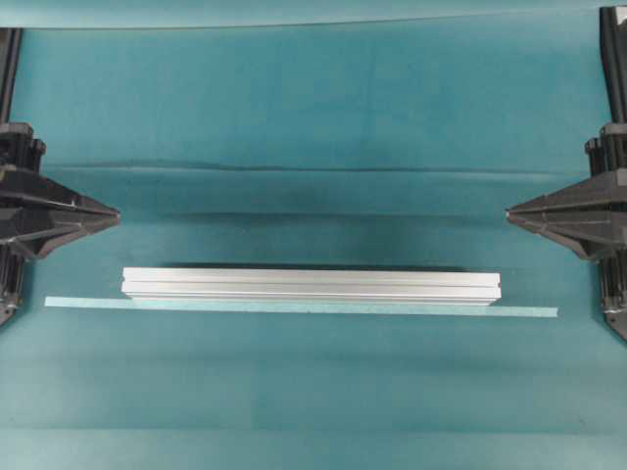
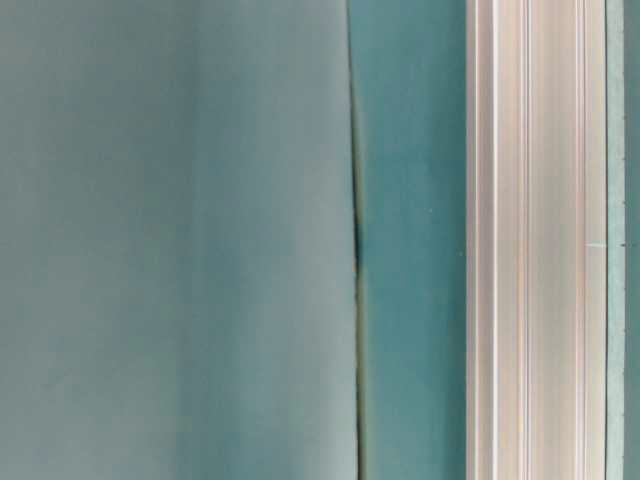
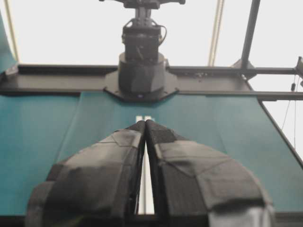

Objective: Lift the metal rail with both hands.
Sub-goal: 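Move both grippers inward and down over the silver aluminum rail ends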

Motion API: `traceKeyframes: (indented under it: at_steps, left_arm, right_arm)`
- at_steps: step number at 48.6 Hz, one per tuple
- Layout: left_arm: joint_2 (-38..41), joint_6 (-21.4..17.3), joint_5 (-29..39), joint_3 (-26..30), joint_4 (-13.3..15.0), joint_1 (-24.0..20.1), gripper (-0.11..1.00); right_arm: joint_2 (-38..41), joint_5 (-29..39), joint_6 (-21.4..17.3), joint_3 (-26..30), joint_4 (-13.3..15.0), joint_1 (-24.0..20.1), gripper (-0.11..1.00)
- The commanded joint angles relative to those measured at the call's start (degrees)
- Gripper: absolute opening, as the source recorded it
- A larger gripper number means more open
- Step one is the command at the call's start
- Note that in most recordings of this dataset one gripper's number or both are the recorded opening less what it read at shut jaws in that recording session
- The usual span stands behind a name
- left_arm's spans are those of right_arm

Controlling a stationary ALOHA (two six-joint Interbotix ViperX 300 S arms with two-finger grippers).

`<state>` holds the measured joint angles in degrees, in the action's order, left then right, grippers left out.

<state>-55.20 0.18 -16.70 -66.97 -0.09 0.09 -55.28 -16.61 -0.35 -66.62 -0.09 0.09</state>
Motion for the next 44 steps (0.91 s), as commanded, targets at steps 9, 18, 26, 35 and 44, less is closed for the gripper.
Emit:
traceKeyframes:
  at_steps: [9,18,26,35,44]
  left_arm:
    - [5.7,4.6,0.9,4.2,-0.8,-1.3,-0.02]
    - [8.3,4.9,10.9,8.8,-0.8,-1.1,-0.02]
    - [11.3,4.4,20.0,13.2,-0.9,-1.2,-0.02]
    - [16.1,5.8,27.2,17.7,-0.8,-0.9,-0.02]
    - [21.6,9.3,36.1,21.7,-1.0,-0.8,-0.02]
  right_arm:
    - [3.2,6.2,-2.2,1.2,-4.0,1.7,0.00]
    - [7.1,15.6,-6.2,5.0,-4.4,2.4,0.00]
    - [12.4,24.9,-8.6,9.7,-4.4,2.6,0.00]
    - [18.1,32.2,-9.9,14.2,-4.4,2.3,0.00]
    - [24.8,37.4,-10.0,19.0,-4.4,2.1,0.00]
